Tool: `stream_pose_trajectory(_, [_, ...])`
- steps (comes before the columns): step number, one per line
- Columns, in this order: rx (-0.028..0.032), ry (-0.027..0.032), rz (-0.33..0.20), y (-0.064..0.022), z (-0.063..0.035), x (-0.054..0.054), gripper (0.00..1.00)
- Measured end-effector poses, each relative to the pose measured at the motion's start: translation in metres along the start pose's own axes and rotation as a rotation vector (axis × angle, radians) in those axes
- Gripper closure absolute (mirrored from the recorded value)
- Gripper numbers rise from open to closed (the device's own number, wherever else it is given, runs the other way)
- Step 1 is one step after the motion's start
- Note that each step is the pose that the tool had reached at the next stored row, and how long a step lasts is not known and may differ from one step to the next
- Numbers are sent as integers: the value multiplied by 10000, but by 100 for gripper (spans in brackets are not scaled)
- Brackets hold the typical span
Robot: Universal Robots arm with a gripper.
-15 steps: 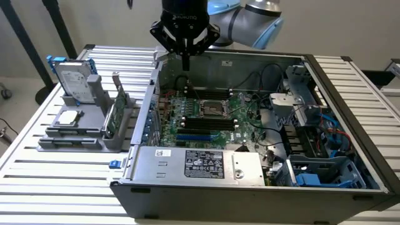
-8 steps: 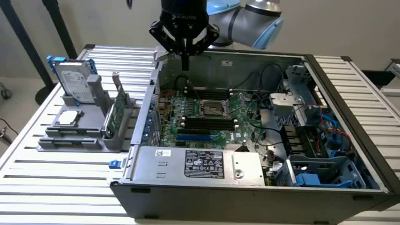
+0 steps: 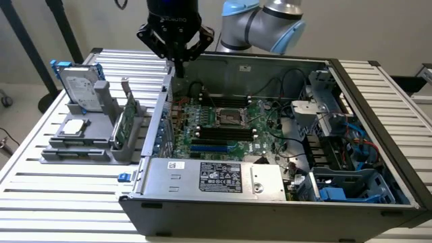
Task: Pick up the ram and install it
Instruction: 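Reach for the ram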
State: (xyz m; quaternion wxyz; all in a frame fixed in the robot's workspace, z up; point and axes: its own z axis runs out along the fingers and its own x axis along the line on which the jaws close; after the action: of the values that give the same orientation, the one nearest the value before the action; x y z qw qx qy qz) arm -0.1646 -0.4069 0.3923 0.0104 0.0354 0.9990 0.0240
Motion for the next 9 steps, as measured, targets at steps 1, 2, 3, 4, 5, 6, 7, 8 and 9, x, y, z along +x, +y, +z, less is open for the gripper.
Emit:
stream_pose_trajectory(1, [1,0,-1,-14,0,44,89])
stream_pose_trajectory(2, [0,0,0,-26,1,87,89])
stream_pose_trajectory(3, [0,0,1,-39,2,133,89])
stream_pose_trajectory(4, [0,0,0,-53,4,179,89])
stream_pose_trajectory(5, [0,0,0,-65,5,224,89])
stream_pose_trajectory(6, [0,0,0,-74,8,268,89])
stream_pose_trajectory(7, [1,1,0,-84,12,313,89])
stream_pose_trajectory(8, [0,1,1,-94,16,360,89])
stream_pose_trajectory(9, [0,0,0,-103,21,405,89])
